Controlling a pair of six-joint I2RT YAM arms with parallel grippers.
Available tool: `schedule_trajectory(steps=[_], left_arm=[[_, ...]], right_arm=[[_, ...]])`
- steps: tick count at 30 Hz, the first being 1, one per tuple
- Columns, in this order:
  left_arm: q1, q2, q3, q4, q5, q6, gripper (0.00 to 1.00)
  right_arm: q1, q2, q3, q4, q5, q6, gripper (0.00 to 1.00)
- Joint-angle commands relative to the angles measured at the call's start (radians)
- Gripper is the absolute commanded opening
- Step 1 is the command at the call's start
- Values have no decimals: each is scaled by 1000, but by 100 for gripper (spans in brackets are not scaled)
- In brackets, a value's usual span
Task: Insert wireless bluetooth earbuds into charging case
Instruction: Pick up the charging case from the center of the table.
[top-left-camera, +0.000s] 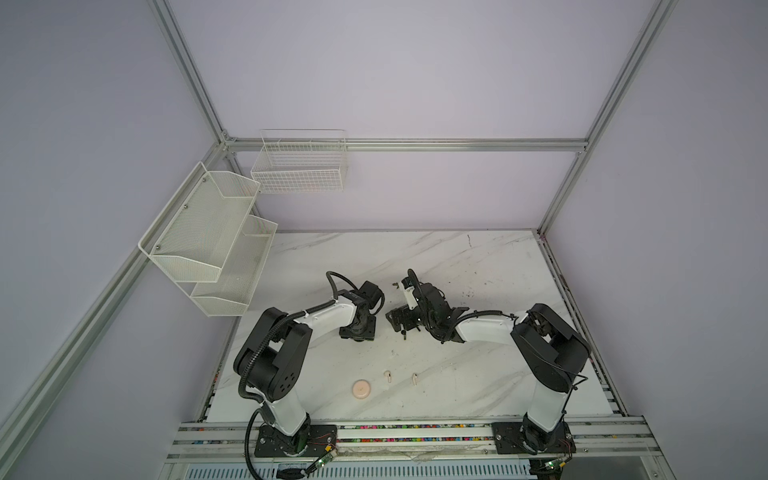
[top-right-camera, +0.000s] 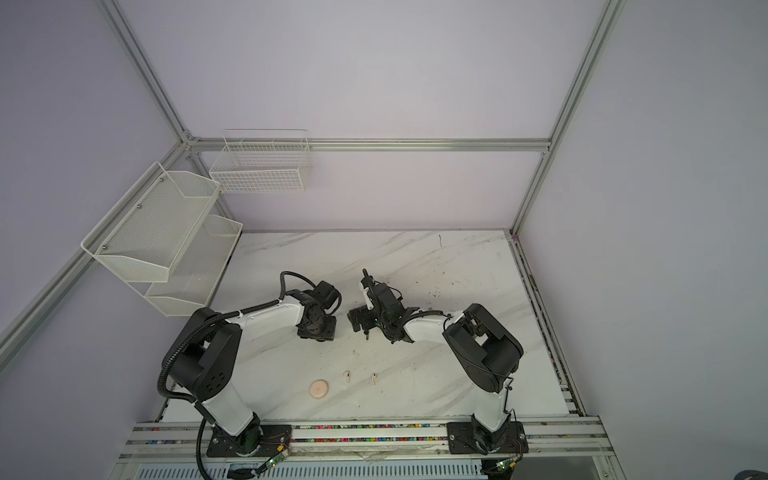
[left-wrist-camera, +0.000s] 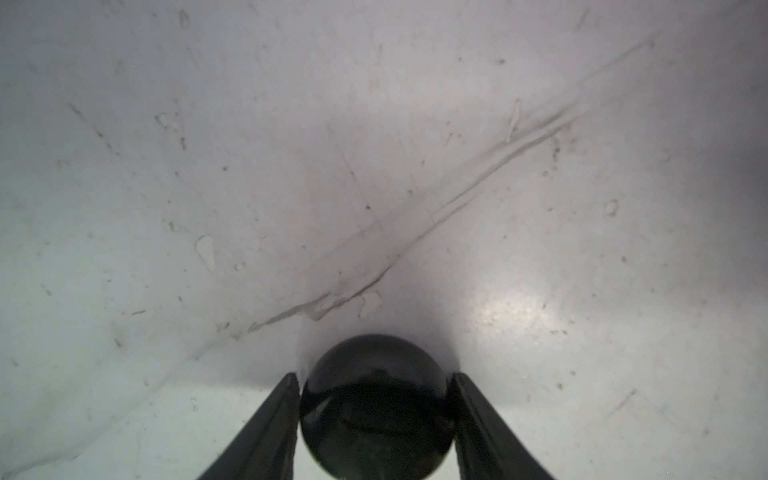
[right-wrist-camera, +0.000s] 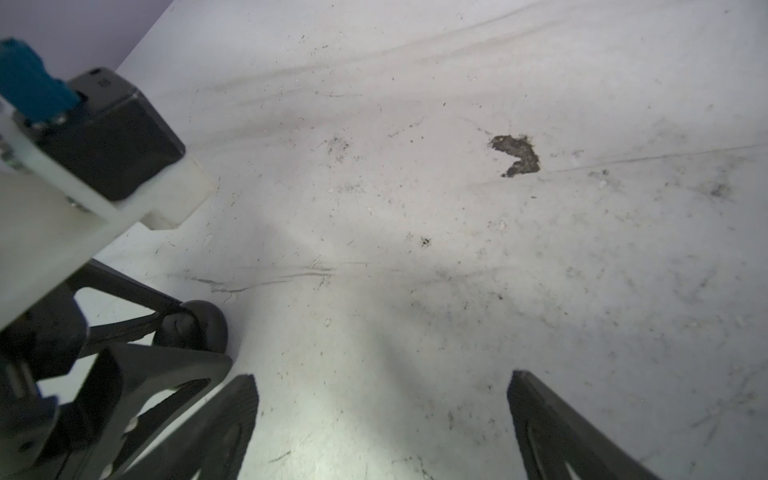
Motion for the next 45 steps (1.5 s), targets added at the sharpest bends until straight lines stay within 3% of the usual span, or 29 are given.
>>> schedule_trajectory(steps=[1,6,19,29,37,45], left_arm=[[-3,-18,-16,8,-6,9,57],[-4,-49,-35,45,15,-1,55],[-26,-73,-43,185,51,7,53],[-92,-126,-44,296,68,78,54],[-128,-132,-52,365,66,106,54],[-146,-138,-75,429,83,122,54]], right_arm=[[-7,-17,12,-19,17,5,97],[-31,-52,-2,-40,-26,40,97],[-160,-140,11,-185,-289,104,95],[-214,-54,132,-313,-517,111,82],[-250,38,201,-320,-608,229,73],[-253,138,233,-303,-706,252,65]])
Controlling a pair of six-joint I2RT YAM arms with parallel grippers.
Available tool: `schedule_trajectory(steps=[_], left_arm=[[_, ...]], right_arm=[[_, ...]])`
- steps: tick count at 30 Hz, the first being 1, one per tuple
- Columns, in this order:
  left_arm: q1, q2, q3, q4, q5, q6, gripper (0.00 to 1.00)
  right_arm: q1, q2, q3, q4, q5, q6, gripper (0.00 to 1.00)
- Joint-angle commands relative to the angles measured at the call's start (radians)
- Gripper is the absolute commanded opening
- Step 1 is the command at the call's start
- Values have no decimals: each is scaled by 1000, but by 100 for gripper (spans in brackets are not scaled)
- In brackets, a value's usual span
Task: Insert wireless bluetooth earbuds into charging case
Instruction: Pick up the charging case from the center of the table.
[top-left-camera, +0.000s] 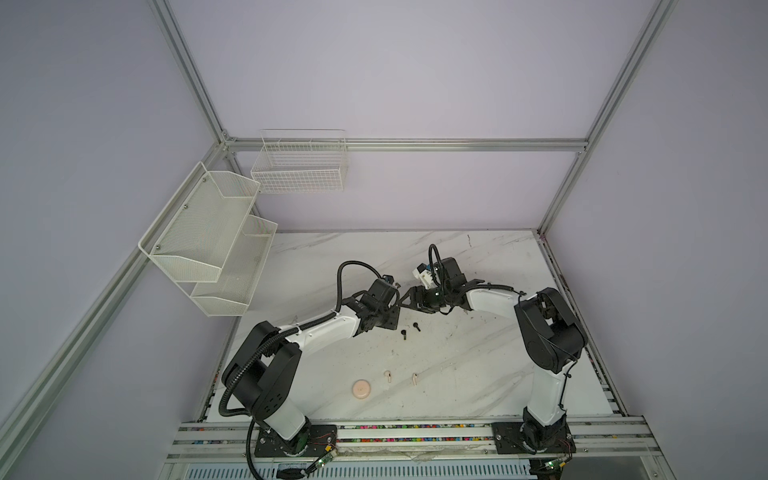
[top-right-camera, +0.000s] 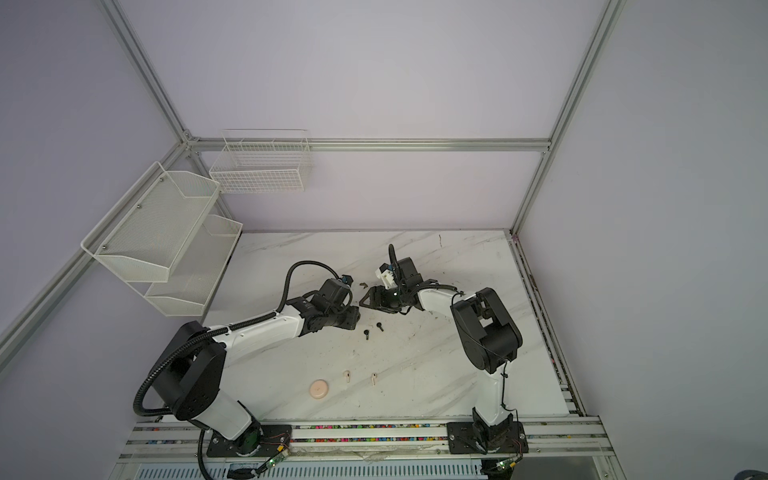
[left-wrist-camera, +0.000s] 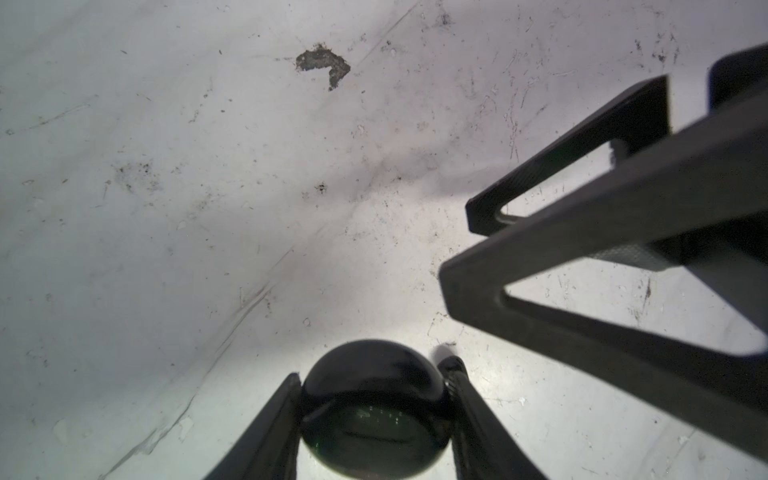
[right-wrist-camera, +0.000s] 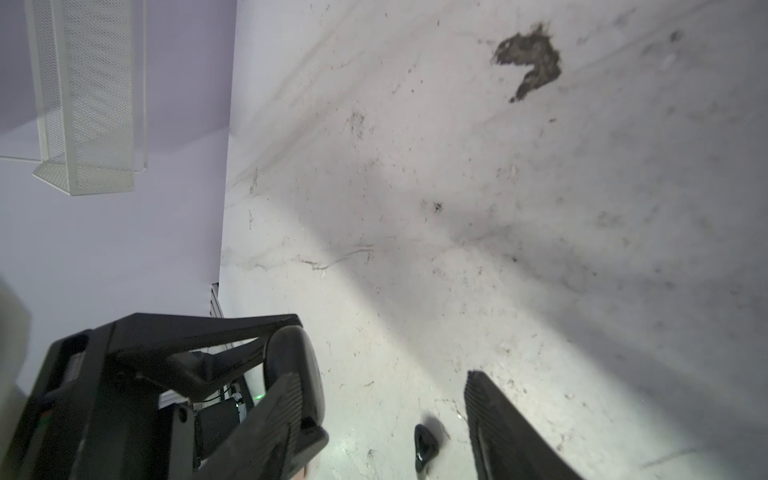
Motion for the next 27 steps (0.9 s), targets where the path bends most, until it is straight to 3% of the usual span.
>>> schedule_trajectory(steps=[1,15,27], left_arm=[[-9,-27,-40,66,19,29,54],[-18,1,-57,126,42,34,54],[-26,14,-70,159,59,41,54]], right_arm=[[-2,27,25,-11,-80,18,64],[-40,26,-11,23,-238,75,54],[-28,22,-5,23,-259,74,54]])
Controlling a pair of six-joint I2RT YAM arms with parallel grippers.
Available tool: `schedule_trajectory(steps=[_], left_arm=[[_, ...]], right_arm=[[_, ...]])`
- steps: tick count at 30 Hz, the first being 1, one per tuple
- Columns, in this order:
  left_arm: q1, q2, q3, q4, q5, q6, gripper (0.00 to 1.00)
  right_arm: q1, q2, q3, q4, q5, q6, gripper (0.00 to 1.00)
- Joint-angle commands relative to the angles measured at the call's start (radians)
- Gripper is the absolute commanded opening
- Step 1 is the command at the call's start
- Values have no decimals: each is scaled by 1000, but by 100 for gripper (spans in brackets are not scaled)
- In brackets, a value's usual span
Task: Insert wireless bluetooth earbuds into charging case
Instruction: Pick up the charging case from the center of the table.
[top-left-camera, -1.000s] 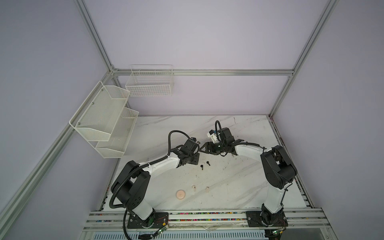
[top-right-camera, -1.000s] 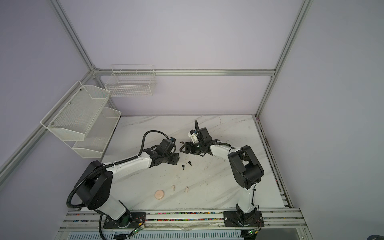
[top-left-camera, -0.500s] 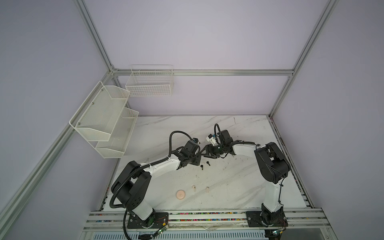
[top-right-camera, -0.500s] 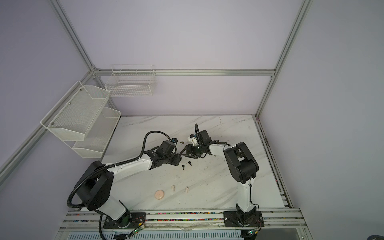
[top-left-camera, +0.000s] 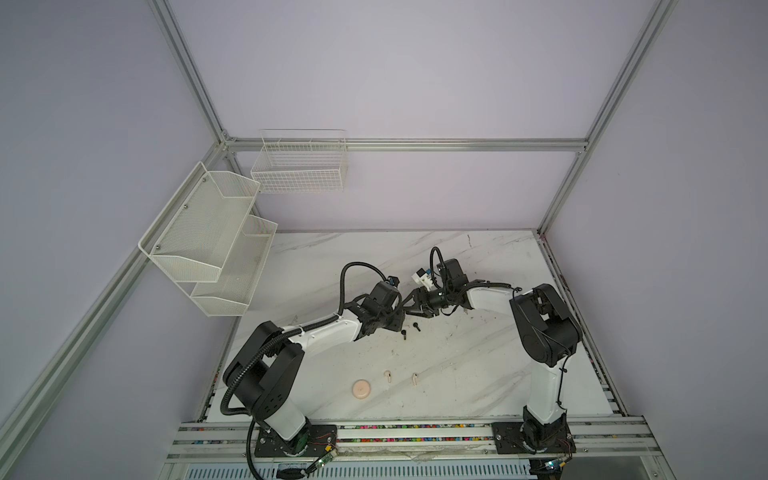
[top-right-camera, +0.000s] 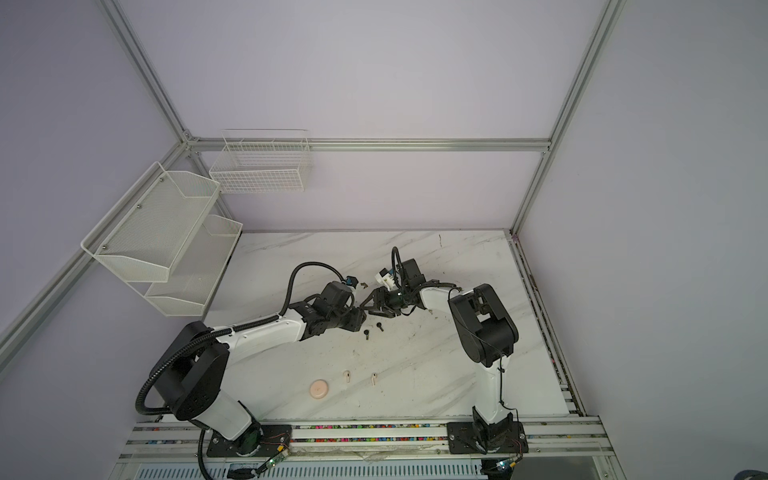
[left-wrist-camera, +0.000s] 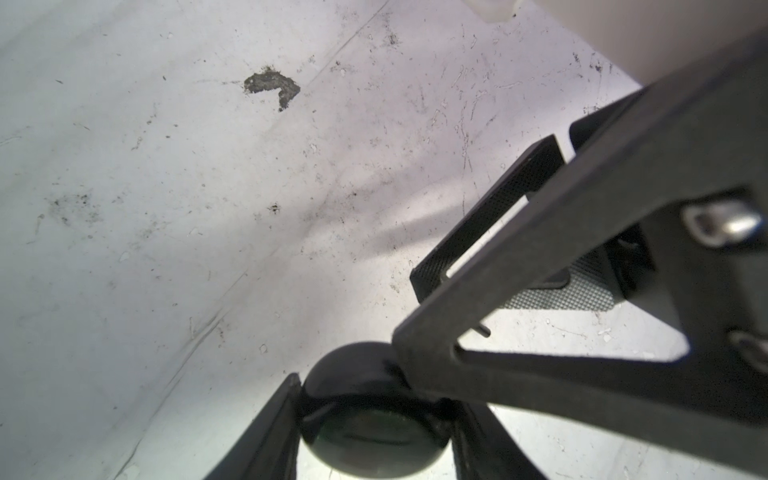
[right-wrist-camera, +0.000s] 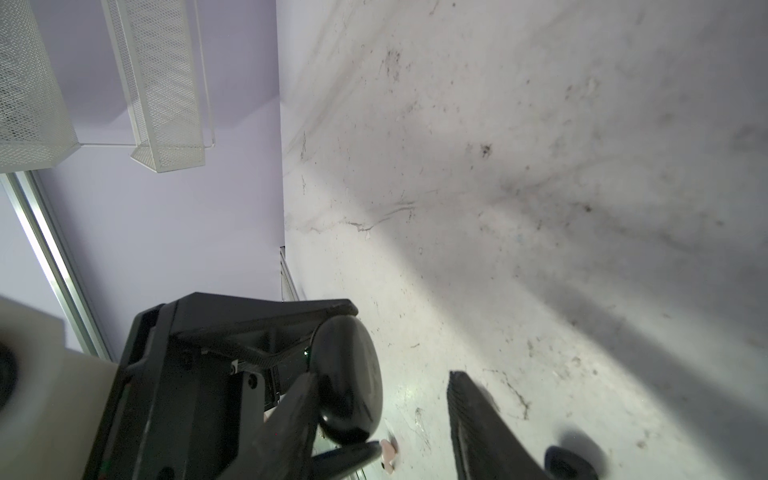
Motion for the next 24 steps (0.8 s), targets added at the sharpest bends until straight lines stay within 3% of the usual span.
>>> schedule_trajectory(steps=[1,7,24], left_arm=[[-6,10,-39,53,22,30,54],[-11,14,-40,60,27,33,54],[-12,15,-37,62,33,36,54]], right_arm=[[14,-10,1,2,-26,1,54],[46,17,31,-62,-20,-42,52],[58,45,42,-77,-36,-59,24]])
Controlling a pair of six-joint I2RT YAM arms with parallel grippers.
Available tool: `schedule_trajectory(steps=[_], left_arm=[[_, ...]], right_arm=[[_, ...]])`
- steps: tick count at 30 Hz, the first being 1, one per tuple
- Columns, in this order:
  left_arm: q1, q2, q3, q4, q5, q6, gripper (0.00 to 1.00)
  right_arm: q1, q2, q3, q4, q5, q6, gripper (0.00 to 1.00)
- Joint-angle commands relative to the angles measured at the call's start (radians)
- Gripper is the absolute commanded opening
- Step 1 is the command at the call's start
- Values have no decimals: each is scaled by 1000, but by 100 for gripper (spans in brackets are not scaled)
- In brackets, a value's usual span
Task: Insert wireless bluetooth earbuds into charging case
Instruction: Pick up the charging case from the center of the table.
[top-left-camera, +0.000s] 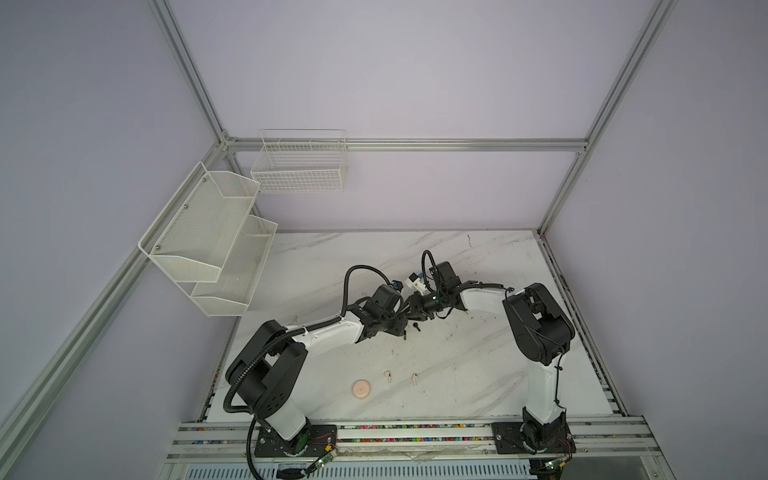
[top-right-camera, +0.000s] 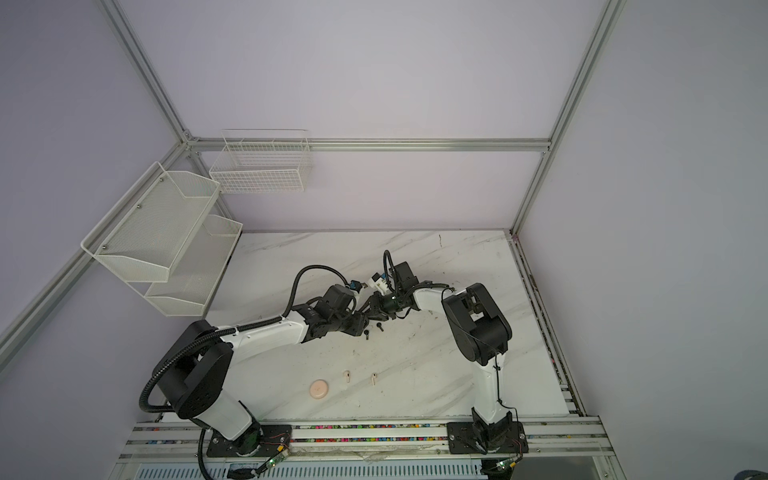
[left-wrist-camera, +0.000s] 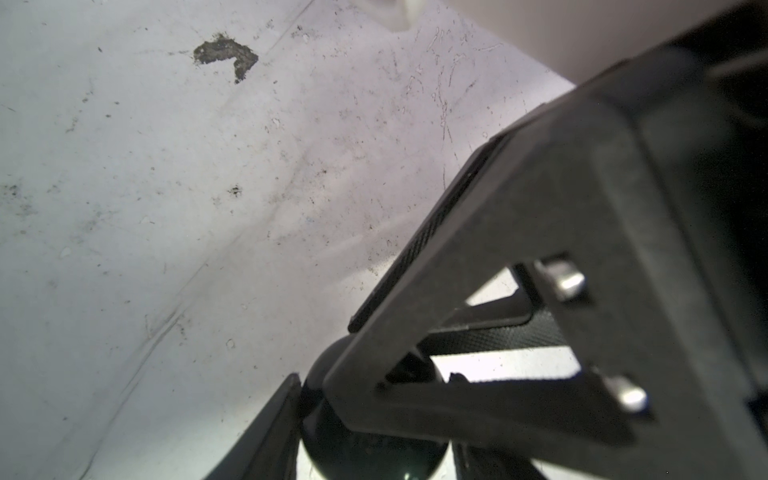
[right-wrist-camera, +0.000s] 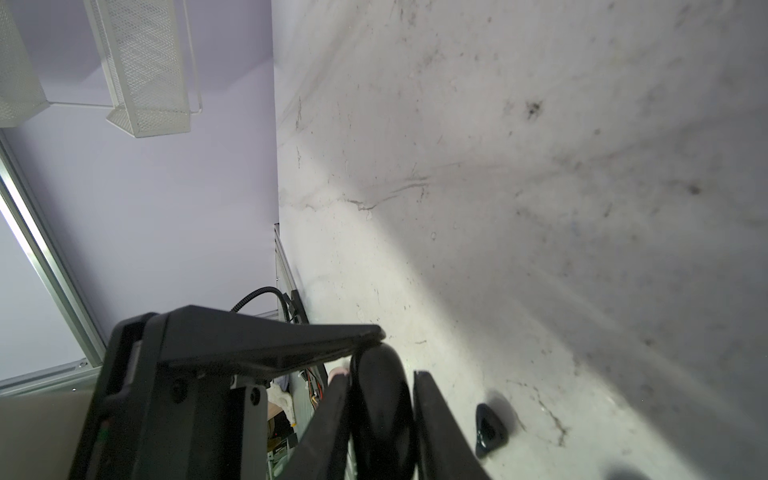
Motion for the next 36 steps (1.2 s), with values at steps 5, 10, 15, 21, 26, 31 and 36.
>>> schedule_trajectory(steps=[5,10,15,21,26,31,36], left_arm=[[0,10,-8,32,-11,12,58],[2,-27,12,-17,-6,-13,77],[23,-133,9,-58,52,-44,86],[156,-316,-25,-79,328,-47,82],[298,-401,-43,-42,618,-32,80],[374,-420,-39,-71,728,54,73],[417,-448,-147,110,921,102,68]], right_arm=[[11,-2,11,-18,-24,1,22],[11,-16,12,11,6,11,20],[-4,-37,9,66,51,17,19],[-32,-110,35,85,158,-104,12],[-50,-174,40,171,120,-314,7],[-79,-201,49,276,-22,-517,6],[-104,-218,104,237,-155,-666,1]])
